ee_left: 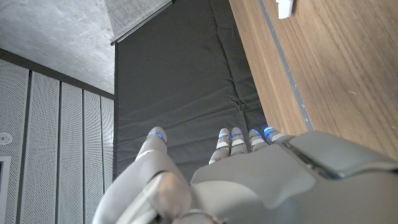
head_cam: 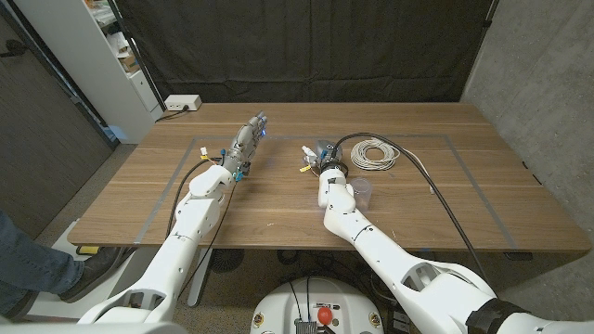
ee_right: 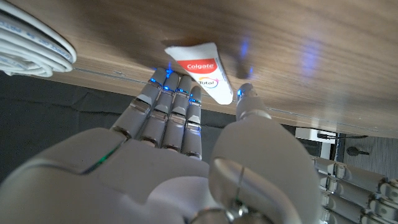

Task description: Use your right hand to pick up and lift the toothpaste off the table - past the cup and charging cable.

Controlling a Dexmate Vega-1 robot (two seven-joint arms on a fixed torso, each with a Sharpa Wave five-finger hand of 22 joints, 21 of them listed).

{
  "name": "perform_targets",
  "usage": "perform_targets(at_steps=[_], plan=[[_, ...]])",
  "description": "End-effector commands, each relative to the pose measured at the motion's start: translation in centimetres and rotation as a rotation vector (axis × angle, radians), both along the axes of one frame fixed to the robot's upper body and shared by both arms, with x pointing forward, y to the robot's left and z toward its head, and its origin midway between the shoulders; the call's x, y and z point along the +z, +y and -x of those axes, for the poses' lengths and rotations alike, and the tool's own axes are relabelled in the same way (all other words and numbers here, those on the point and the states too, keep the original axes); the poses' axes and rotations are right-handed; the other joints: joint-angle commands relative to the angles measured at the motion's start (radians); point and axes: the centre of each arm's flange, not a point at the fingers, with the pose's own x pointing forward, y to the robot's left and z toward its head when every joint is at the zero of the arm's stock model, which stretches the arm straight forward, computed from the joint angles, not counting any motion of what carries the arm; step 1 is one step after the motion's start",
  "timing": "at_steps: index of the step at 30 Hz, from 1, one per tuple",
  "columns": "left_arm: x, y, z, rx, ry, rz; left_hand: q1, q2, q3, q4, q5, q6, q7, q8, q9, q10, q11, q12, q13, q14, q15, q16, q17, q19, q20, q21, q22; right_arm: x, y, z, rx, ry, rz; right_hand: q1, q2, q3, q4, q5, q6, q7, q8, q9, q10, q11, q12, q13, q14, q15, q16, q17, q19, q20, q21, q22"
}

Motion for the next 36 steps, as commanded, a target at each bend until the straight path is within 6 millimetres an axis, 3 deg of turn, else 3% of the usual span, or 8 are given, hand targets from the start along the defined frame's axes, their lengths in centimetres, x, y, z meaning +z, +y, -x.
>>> perform_targets(at_steps=[1, 2, 3, 12, 13, 17, 22, 36], plan=[[-0.02, -0.06, -0.01, 0.002, 0.002, 0.003, 0.005, 0.009, 0.000, -0.007, -0.005, 0.003, -0.006, 0.003, 0.004, -0.008, 0.002, 0.000, -0.001, -0.002, 0.002, 0.003, 0.006, -0.044, 0.007, 0.003, 0.003, -0.37, -0.30, -0.45, 0.001, -0.014, 0.000, 0.023, -0.001, 0.002, -0.010, -0.001, 0.034, -0.011, 0.014, 0.002, 0.026, -0.007, 0.012, 0.003, 0.031, -0.007, 0.015, 0.004, 0.020, -0.004, 0.006, -0.001], [-0.06, -0.07, -0.01, 0.001, 0.002, 0.002, 0.004, 0.009, 0.000, -0.007, -0.005, 0.004, -0.006, 0.003, 0.004, -0.008, 0.000, 0.000, -0.001, -0.002, 0.002, 0.003, 0.006, -0.045, 0.007, 0.003, 0.003, -0.39, -0.30, -0.46, 0.000, -0.017, 0.000, 0.026, 0.000, 0.001, -0.009, -0.001, 0.046, -0.014, 0.017, 0.003, 0.037, -0.019, 0.015, 0.004, 0.036, -0.010, 0.018, 0.007, 0.021, -0.005, 0.006, -0.001], [-0.10, -0.07, -0.03, 0.001, 0.002, 0.002, 0.004, 0.009, 0.000, -0.007, -0.005, 0.003, -0.006, 0.003, 0.004, -0.009, 0.000, -0.001, -0.001, -0.002, 0.003, 0.003, 0.006, -0.045, 0.007, 0.002, 0.003, -0.42, -0.30, -0.48, 0.002, -0.019, 0.000, 0.029, 0.001, 0.000, -0.009, -0.001, 0.058, -0.019, 0.020, 0.003, 0.053, -0.012, 0.021, 0.006, 0.043, -0.013, 0.021, 0.007, 0.025, -0.006, 0.007, -0.001], [-0.36, 0.03, -0.02, 0.003, 0.004, 0.009, 0.004, 0.010, 0.000, -0.008, -0.005, 0.002, -0.006, 0.002, 0.004, -0.011, -0.003, -0.001, -0.001, -0.003, 0.002, 0.002, 0.006, -0.046, 0.007, 0.002, 0.003, -0.89, -0.60, -0.67, 0.001, -0.053, 0.003, 0.052, 0.004, -0.004, -0.010, 0.000, 0.134, -0.050, 0.037, 0.005, 0.120, -0.029, 0.055, 0.023, 0.083, -0.028, 0.033, 0.014, 0.055, -0.014, 0.013, 0.000], [-0.38, 0.03, -0.02, 0.002, 0.005, 0.009, 0.004, 0.010, 0.000, -0.008, -0.005, 0.003, -0.006, 0.003, 0.004, -0.011, -0.003, -0.001, -0.001, -0.003, 0.002, 0.002, 0.006, -0.046, 0.007, 0.002, 0.003, -0.92, -0.61, -0.68, 0.002, -0.056, 0.006, 0.054, 0.005, -0.006, -0.009, 0.000, 0.143, -0.053, 0.038, 0.006, 0.128, -0.051, 0.061, 0.027, 0.095, -0.028, 0.037, 0.016, 0.057, -0.014, 0.013, 0.000], [-0.46, 0.03, 0.04, 0.004, 0.006, 0.010, 0.004, 0.010, -0.001, -0.009, -0.005, 0.003, -0.005, 0.002, 0.004, -0.011, -0.003, -0.001, -0.001, -0.003, 0.002, 0.002, 0.006, -0.047, 0.007, 0.002, 0.003, -1.09, -0.66, -0.66, 0.007, -0.077, 0.003, 0.072, 0.012, -0.005, -0.010, 0.001, 0.196, -0.074, 0.050, 0.007, 0.166, -0.053, 0.084, 0.036, 0.117, -0.036, 0.044, 0.022, 0.067, -0.015, 0.015, 0.001], [-0.43, 0.04, 0.12, 0.006, 0.002, 0.011, 0.004, 0.010, -0.001, -0.009, -0.005, 0.003, -0.005, 0.003, 0.004, -0.011, 0.000, -0.001, -0.001, -0.004, 0.002, 0.002, 0.006, -0.046, 0.006, 0.002, 0.003, -1.14, -0.70, -0.59, 0.008, -0.090, 0.003, 0.109, 0.019, 0.005, -0.018, -0.001, 0.281, -0.101, 0.066, 0.008, 0.230, -0.097, 0.125, 0.051, 0.174, -0.057, 0.053, 0.022, 0.086, -0.023, 0.018, 0.002], [-0.55, 0.07, 0.10, 0.003, 0.005, 0.012, 0.003, 0.011, -0.002, -0.010, -0.005, 0.001, -0.004, 0.002, 0.004, -0.012, 0.000, -0.001, -0.001, -0.005, 0.003, 0.002, 0.006, -0.046, 0.005, 0.003, 0.003, -0.83, -0.66, -0.18, 0.006, -0.115, -0.001, 0.128, 0.021, 0.008, -0.019, -0.005, 0.308, -0.108, 0.064, 0.008, 0.253, -0.106, 0.145, 0.059, 0.199, -0.063, 0.056, 0.025, 0.099, -0.027, 0.020, 0.002]])
